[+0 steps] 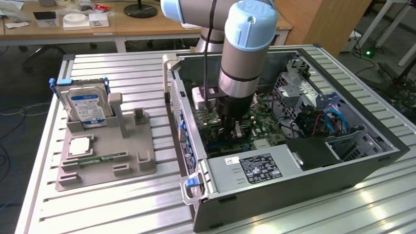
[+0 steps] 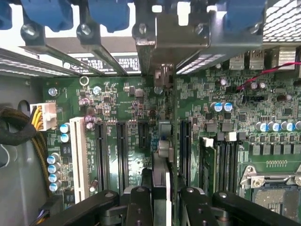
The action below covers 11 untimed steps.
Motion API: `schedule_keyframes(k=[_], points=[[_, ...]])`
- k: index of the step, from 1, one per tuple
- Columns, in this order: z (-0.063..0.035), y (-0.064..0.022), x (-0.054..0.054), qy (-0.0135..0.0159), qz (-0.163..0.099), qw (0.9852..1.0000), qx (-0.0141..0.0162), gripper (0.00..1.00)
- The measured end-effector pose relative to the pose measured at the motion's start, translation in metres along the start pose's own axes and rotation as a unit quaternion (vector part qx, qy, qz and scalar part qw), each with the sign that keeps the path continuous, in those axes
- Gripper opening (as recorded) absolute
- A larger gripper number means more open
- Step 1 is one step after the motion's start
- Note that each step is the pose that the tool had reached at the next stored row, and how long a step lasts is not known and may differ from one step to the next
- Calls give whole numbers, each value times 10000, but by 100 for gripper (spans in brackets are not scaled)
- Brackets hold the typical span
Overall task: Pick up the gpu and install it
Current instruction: 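Insert the gpu into the slot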
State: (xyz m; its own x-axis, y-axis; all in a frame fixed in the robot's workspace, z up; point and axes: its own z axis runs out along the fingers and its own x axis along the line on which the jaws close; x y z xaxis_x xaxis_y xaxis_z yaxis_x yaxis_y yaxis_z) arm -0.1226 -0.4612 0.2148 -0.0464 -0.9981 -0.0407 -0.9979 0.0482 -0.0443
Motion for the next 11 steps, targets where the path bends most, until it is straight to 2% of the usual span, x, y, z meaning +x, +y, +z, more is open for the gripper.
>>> schedule_keyframes(k=[2,3,8,10,11], points=[[0,1,-1,-4,-1,10000,-7,28],[0,-1,0,1,0,10000,3,28],[1,0,0,0,0,10000,2,28],[16,8,-6,-30,5,10000,-7,29],[8,7,-6,-25,5,10000,-9,29]])
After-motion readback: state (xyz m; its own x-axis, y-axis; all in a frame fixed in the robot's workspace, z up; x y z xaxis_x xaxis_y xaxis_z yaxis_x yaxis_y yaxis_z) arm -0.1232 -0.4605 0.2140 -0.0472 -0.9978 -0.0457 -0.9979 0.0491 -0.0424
